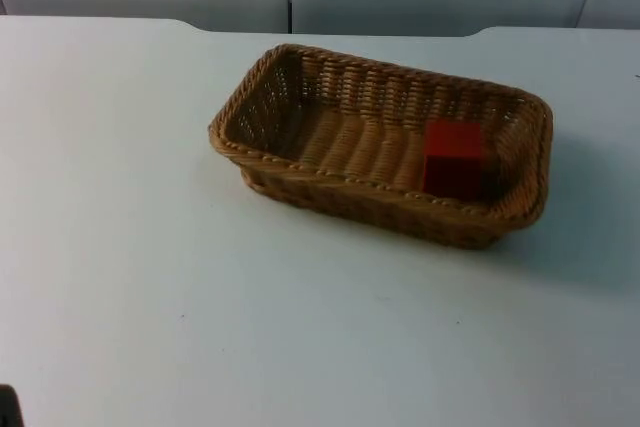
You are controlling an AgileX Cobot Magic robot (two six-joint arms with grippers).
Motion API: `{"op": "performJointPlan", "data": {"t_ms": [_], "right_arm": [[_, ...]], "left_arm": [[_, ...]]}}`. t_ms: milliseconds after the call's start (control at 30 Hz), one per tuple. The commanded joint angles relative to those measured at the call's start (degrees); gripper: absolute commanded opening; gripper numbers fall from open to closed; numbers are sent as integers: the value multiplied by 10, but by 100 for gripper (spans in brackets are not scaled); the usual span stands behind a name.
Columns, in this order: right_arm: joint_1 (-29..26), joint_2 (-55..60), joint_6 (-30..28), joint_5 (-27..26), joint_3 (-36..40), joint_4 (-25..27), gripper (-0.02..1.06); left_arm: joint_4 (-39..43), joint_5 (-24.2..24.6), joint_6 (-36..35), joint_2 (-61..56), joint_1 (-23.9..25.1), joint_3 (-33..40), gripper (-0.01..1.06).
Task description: Pick up the basket with the left hand and place the cube into the basket with the right hand.
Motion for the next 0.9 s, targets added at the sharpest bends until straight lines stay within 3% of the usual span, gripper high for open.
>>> {"op": "performJointPlan", "data": {"t_ms": [0, 133, 300, 433, 533, 700, 733, 867], "right_arm": [[-4, -26, 29, 0, -3, -43, 0], [-4, -56, 46, 0, -3, -52, 0], [-4, -117, 45, 0, -3, -55, 0], [-4, -171, 45, 0, 2, -44, 0], [-4, -216, 55, 0, 24, -39, 0], [-4, -353, 87, 0, 157, -39, 0], [-4, -353, 87, 0, 157, -39, 0], [-4, -461, 124, -20, 337, -39, 0]], "left_arm": [[69, 0, -22, -40, 1, -8, 0], [115, 1, -32, -73, 3, -8, 0], [249, 94, -72, -115, 3, -6, 0], [287, 113, -98, -167, 7, 25, 0], [287, 97, -98, -220, 12, 68, 0], [289, -3, -94, -411, 17, 244, 0], [289, -3, -94, -411, 17, 244, 0], [289, -69, -85, -580, 17, 403, 0]]}}
